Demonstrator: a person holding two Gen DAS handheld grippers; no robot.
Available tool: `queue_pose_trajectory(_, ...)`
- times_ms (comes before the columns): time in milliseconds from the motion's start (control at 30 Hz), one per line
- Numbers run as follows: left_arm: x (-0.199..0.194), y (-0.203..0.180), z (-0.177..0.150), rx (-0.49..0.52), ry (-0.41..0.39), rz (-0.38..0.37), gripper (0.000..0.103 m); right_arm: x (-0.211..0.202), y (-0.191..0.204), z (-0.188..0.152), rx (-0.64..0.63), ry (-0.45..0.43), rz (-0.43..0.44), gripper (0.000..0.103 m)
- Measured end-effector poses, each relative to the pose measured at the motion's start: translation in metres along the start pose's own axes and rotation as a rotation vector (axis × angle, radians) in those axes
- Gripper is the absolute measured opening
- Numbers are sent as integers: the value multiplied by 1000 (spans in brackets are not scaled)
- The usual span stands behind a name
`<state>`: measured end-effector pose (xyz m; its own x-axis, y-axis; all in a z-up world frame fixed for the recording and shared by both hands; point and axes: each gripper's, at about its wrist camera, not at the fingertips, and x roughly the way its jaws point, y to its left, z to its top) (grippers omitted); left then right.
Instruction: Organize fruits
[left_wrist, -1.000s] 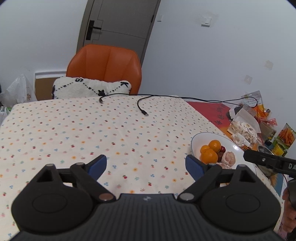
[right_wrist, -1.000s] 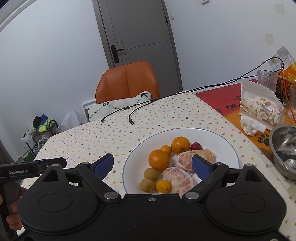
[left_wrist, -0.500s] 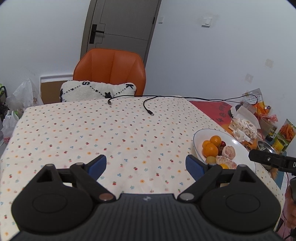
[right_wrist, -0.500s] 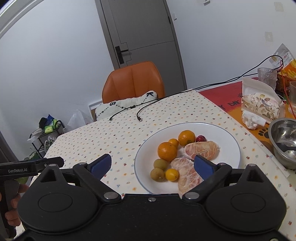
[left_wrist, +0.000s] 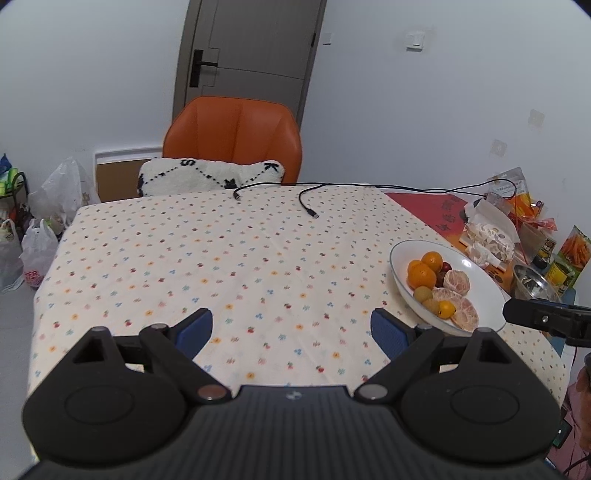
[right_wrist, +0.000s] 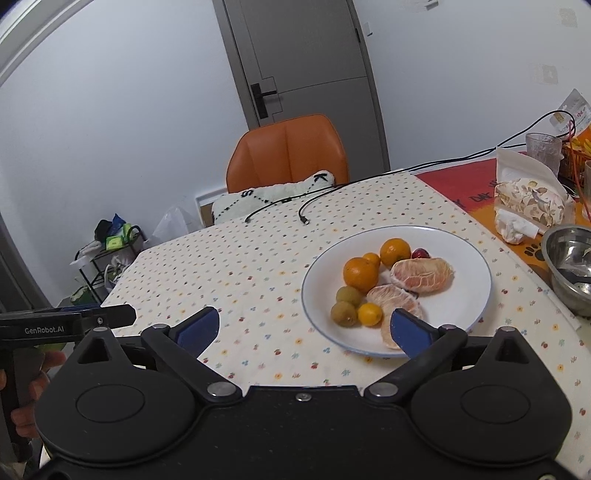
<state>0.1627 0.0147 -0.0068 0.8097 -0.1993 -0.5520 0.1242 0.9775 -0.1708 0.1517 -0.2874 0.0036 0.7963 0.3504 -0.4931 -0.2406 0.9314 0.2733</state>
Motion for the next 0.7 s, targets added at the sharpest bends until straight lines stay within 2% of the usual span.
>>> queue_pose_trajectory(700, -42, -6, -24, -13, -11, 53, 91, -33, 6, -20, -11, 6, 34, 103)
